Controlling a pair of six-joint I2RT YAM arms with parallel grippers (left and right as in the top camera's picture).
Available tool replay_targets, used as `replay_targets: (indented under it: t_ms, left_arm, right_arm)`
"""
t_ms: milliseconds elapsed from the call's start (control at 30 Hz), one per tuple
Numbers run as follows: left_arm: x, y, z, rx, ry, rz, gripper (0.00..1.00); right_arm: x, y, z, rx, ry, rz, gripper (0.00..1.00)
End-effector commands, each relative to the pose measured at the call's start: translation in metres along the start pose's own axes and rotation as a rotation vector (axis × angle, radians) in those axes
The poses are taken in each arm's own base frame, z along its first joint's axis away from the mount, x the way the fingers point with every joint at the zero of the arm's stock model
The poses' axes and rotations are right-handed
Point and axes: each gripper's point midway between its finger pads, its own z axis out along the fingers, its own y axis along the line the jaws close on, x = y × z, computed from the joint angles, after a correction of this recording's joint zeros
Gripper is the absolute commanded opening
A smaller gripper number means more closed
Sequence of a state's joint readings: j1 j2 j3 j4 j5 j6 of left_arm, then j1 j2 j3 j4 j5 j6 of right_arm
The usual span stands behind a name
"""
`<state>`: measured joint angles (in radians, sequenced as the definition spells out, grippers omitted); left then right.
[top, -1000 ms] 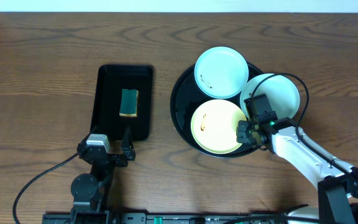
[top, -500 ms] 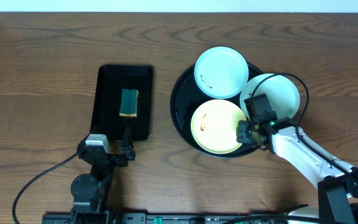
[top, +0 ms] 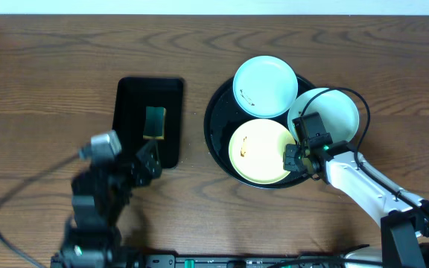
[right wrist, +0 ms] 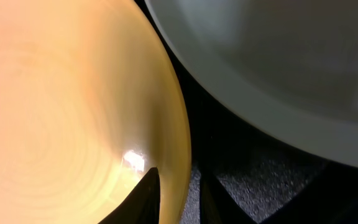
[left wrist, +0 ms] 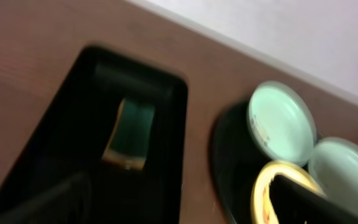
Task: Clean dirty plates on tray and stack at the side
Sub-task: 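Reach the left gripper to the green sponge on the black tray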
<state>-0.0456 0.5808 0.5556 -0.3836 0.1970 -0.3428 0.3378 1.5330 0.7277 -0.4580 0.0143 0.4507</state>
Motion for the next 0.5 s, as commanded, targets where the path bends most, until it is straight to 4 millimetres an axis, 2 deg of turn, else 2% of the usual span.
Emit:
replay_targets:
  t_ms: [0, 100, 167, 233, 333, 467]
  left_arm:
    - [-0.028, -0.012, 0.014, -0.062, 0.212, 0.099, 0.91]
    - [-0.033, -0.010, 0.036, -0.144, 0.464, 0.087, 0.91]
    - [-0.039, -0.010, 0.057, -0.167, 0.537, 0.073, 0.91]
    - [-0.037, -0.005, 0.083, -0.186, 0.599, 0.063, 0.91]
    - [-0.017, 0.009, 0.113, -0.217, 0.687, 0.044, 0.91]
    - [0.018, 0.029, 0.138, -0.260, 0.808, 0.023, 0.89]
  right_arm:
    - [0.002, 0.000, 0.000, 0.004, 0.002, -0.007, 0.21]
    - [0.001, 0.000, 0.000, 0.001, -0.003, -0.007, 0.21]
    - [0.000, 0.001, 0.000, -0.001, -0.007, -0.007, 0.22]
    - [0.000, 0.001, 0.000, -0.001, -0.007, -0.007, 0.22]
    - [0.000, 0.001, 0.000, 0.000, -0.006, -0.007, 0.24]
    - [0.000, 0.001, 0.000, 0.000, -0.006, -0.007, 0.24]
